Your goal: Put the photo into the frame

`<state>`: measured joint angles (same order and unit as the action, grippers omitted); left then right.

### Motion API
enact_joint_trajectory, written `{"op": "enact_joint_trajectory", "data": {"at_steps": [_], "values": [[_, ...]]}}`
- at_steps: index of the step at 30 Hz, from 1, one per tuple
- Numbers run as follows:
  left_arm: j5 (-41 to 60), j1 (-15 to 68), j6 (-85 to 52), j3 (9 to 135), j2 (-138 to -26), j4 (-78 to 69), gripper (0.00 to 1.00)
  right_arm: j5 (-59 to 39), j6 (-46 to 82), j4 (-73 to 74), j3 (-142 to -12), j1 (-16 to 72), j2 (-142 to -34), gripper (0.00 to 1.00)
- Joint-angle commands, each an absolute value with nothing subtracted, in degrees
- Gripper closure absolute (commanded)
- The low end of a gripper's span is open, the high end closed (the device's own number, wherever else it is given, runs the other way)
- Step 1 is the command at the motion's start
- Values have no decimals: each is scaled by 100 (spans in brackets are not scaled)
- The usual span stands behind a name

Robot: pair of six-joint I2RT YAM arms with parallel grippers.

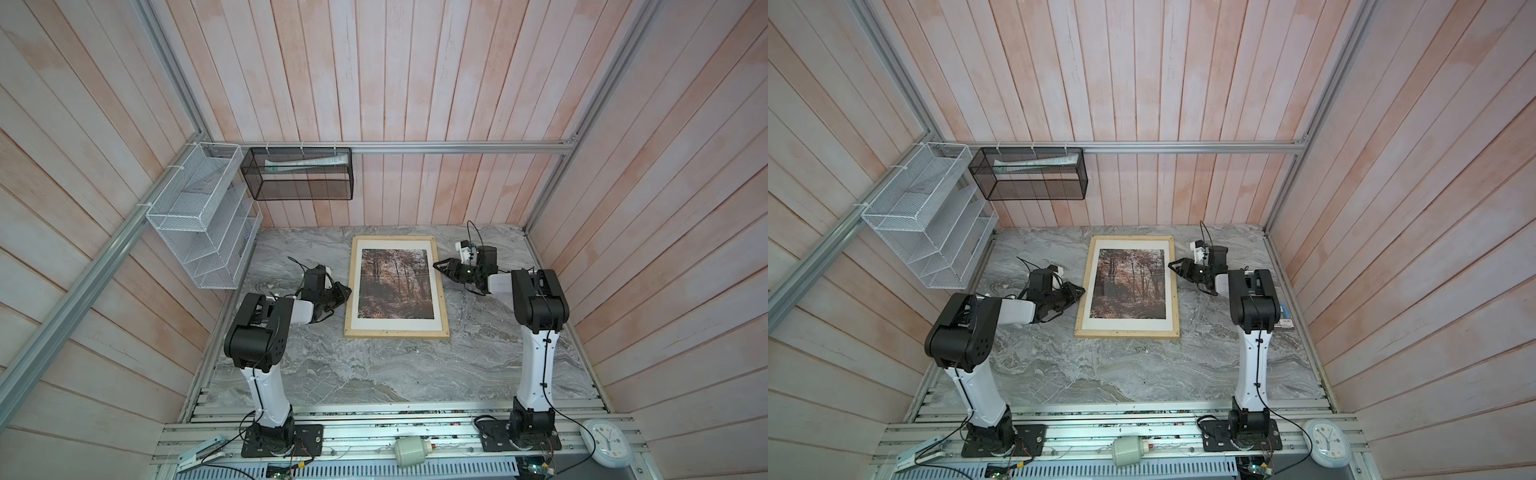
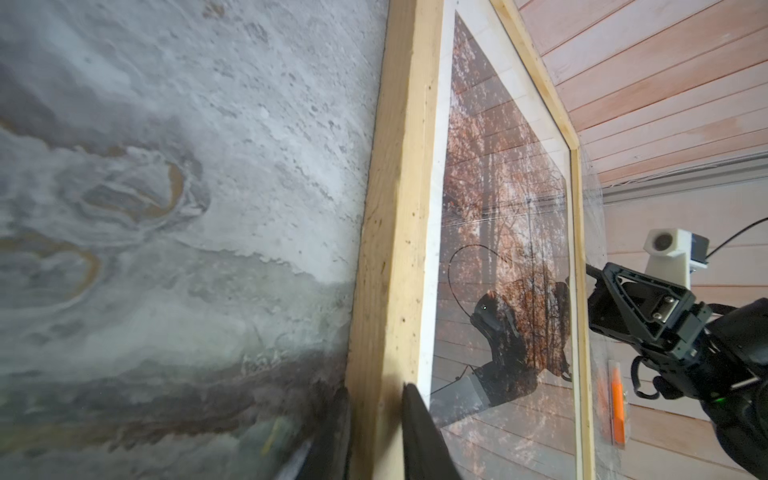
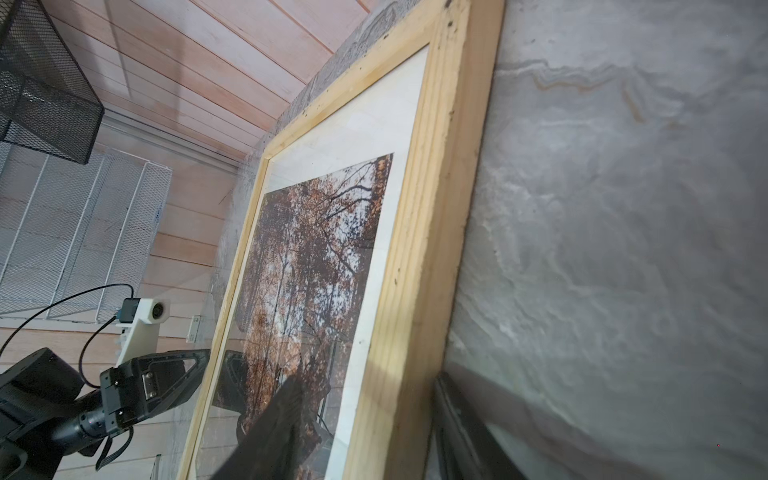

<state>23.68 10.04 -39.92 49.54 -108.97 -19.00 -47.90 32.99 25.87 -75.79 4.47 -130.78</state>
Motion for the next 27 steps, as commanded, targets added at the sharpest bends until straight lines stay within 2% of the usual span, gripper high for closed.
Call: {"op": "enact_joint_trajectory", "data": {"at_steps": [1,20,27], "values": [[2668,1254,-3887,4798,-10998,-1123,77,-5300,3373,2197,-7600,800,-13394,49],[2427,1256,-3668,4982,-10899,-718,77,-5308,3429,2182,-7857,796,-13535,48],[2303,1247,-3578,5159,-10855,-572,73,-5212,3538,2307,-7786,673,-13500,47]]}}
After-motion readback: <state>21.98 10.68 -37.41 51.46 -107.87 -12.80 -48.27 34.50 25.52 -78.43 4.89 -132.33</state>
